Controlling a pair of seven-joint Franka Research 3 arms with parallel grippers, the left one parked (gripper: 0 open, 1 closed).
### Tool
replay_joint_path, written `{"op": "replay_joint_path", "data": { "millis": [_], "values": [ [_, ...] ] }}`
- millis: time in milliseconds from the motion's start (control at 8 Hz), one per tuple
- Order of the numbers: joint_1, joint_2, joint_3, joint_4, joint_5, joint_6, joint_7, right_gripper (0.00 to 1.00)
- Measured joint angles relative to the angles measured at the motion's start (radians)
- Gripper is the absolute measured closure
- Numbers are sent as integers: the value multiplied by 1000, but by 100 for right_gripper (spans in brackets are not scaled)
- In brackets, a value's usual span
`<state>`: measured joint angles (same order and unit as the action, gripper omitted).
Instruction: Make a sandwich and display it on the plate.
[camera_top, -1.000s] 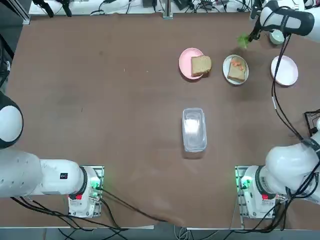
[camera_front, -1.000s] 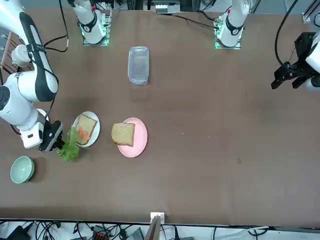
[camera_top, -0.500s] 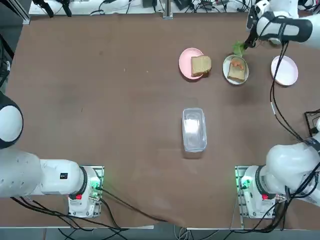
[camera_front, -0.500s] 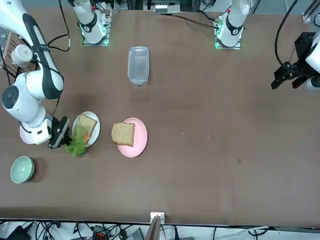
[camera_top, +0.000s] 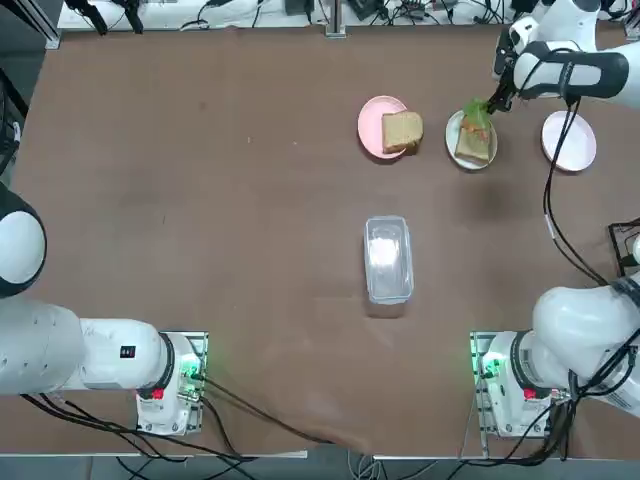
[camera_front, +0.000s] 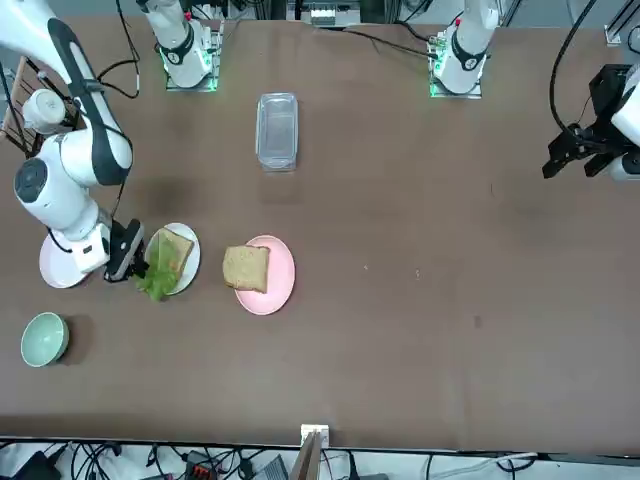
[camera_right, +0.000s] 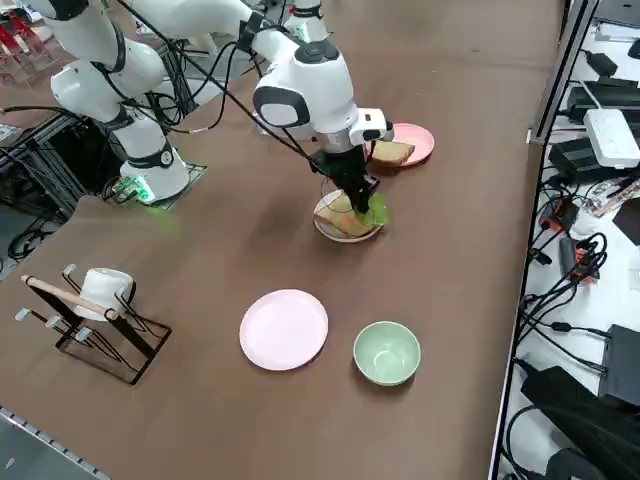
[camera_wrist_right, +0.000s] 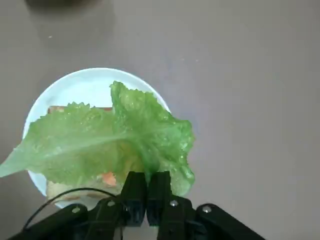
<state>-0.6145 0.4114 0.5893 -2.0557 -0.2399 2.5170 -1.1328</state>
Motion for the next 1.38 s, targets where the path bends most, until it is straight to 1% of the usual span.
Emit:
{"op": "replay_joint_path", "data": {
  "millis": [625, 750, 1250, 1375],
  "values": [
    [-14, -11, 0, -61, 0, 40, -41, 95],
    [-19, -11, 0, -65, 0, 44, -50, 93],
    [-21, 5, 0, -66, 0, 68, -64, 89],
    [-22, 13, 0, -66, 0, 70, -73, 84]
  ]
}}
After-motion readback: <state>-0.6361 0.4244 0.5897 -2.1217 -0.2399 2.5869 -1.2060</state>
